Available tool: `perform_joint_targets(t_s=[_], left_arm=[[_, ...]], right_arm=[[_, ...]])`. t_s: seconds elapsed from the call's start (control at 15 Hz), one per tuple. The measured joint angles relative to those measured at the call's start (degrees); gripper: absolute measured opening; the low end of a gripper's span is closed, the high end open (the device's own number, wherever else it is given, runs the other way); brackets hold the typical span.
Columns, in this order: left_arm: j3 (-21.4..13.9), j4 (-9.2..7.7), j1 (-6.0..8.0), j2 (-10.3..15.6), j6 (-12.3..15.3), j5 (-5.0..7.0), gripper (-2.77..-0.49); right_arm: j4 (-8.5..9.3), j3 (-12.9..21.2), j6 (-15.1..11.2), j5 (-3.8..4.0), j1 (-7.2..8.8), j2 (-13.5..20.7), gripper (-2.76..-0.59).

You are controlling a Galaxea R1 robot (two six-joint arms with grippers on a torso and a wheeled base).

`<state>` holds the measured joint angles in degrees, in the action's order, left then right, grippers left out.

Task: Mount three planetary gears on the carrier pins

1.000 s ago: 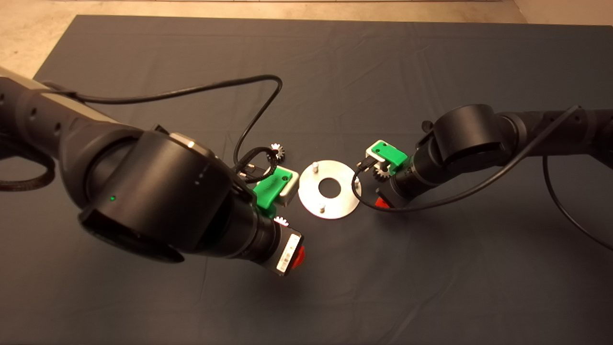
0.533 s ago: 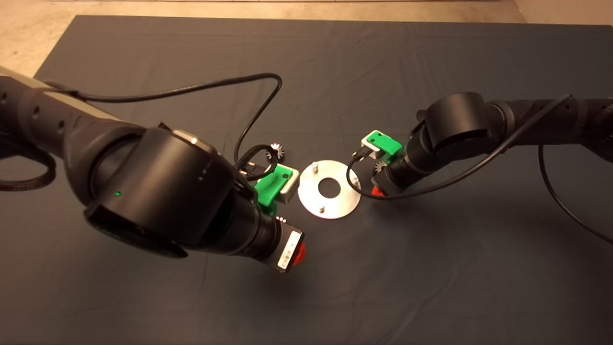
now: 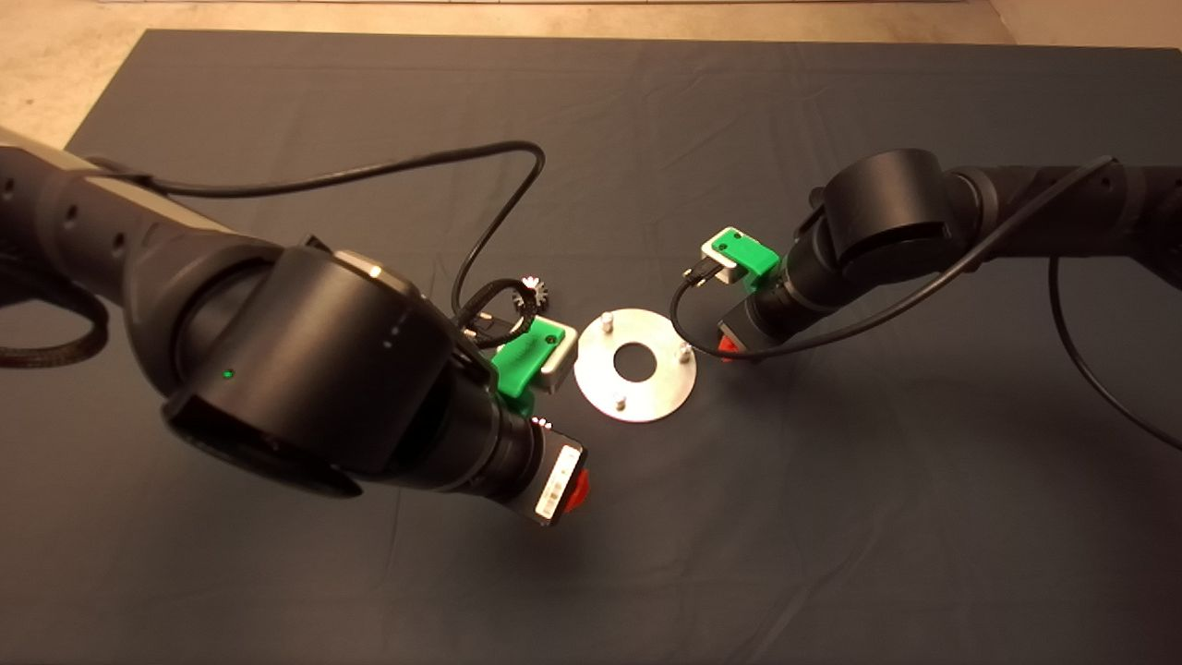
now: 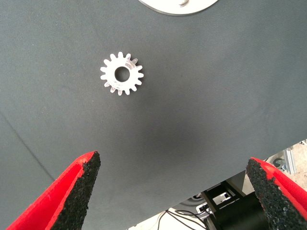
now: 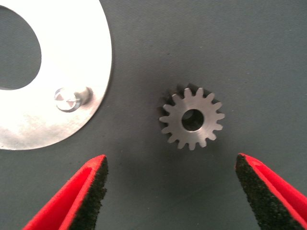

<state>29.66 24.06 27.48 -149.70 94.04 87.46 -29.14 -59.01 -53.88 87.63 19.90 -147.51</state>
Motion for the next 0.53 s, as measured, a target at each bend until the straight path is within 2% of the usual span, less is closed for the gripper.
perform_joint_targets(t_s=[0.53], left_arm=[[0.0,0.00,0.00,0.0,0.0,0.00,-1.07]], right_arm=[[-0.02,-2.9,2.0,0.02,-0.01,0.1,-1.34]])
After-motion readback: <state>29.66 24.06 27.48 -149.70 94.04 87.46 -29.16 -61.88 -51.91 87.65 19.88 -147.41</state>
